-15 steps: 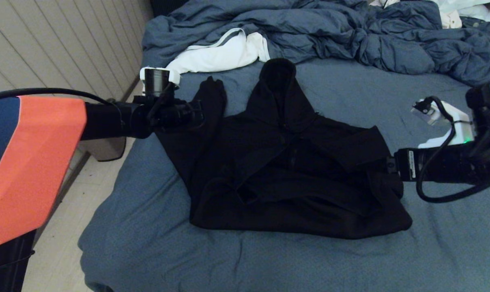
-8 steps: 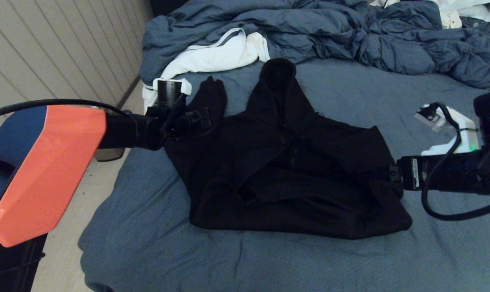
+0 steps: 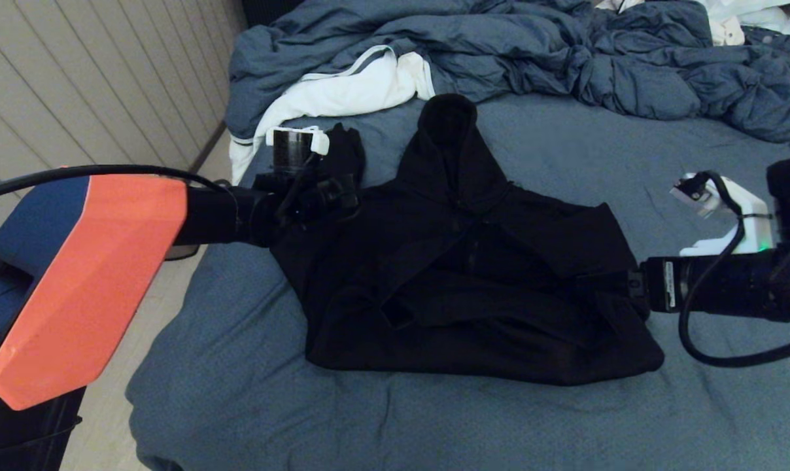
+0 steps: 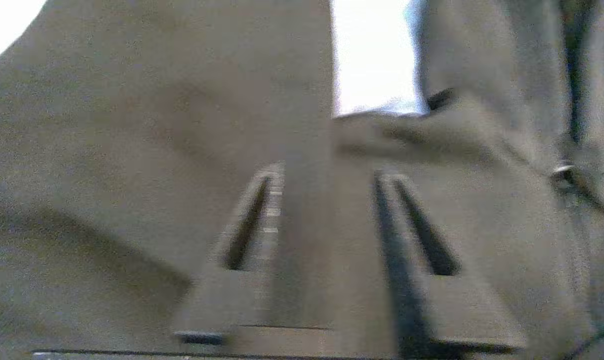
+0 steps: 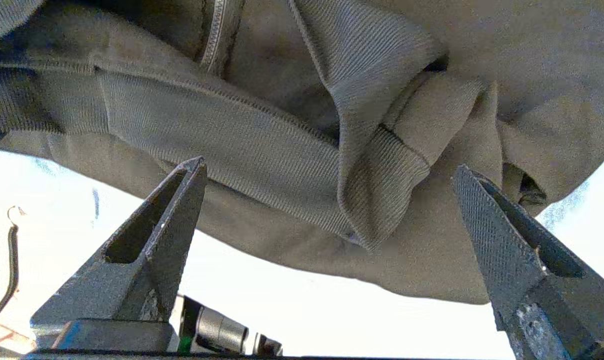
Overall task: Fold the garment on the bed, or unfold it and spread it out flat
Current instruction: Fold the black sweatshirt
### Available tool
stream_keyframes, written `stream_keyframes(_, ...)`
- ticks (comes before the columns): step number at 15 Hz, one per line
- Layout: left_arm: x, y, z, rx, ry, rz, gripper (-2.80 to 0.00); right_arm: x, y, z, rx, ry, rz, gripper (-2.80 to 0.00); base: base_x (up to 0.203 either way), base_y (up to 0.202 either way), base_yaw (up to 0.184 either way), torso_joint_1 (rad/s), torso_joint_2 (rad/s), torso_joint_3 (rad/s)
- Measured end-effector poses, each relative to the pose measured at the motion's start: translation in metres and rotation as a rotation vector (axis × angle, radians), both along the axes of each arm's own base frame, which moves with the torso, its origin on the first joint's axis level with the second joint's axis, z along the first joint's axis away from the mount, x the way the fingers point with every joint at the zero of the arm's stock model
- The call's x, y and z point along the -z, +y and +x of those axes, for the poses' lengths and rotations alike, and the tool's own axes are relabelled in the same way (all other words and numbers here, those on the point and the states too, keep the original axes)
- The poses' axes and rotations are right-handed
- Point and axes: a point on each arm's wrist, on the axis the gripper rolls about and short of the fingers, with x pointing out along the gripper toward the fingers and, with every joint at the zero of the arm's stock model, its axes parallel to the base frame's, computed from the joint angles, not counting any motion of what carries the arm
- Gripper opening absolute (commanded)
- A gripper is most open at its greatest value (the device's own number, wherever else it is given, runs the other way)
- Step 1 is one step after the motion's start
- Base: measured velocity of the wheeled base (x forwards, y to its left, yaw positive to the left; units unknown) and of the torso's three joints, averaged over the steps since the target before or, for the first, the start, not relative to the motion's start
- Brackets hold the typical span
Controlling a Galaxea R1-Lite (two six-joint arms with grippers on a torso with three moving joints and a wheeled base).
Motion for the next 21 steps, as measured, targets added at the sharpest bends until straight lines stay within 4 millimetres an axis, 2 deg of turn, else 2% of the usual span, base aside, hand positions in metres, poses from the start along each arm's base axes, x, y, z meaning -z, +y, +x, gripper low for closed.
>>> stream_keyframes(3, 0.000, -0.006, 0.001, 0.003, -0.012, 0.003, 0.00, 0.001, 0.000, -0.001, 0.002, 0.003, -0.001, 0.00, 0.000, 0.000, 0.000, 0.000, 0.00, 0.000)
stream_keyframes(14, 0.037, -0.019, 0.016, -0.040, -0.033, 0.082, 0.00, 0.007, -0.001, -0.001, 0.005, 0.026, -0.001, 0.00, 0.000, 0.000, 0.000, 0.000, 0.00, 0.000)
stream_keyframes(15, 0.039, -0.019, 0.017, -0.050, -0.032, 0.085, -2.80, 0.008, -0.001, 0.000, 0.003, 0.028, -0.001, 0.00, 0.000, 0.000, 0.000, 0.000, 0.00, 0.000)
stream_keyframes(21, 0.042, -0.014, 0.023, -0.077, -0.054, 0.075, -2.80, 0.010, 0.000, 0.002, 0.000, 0.031, -0.002, 0.00, 0.000, 0.000, 0.000, 0.000, 0.00, 0.000)
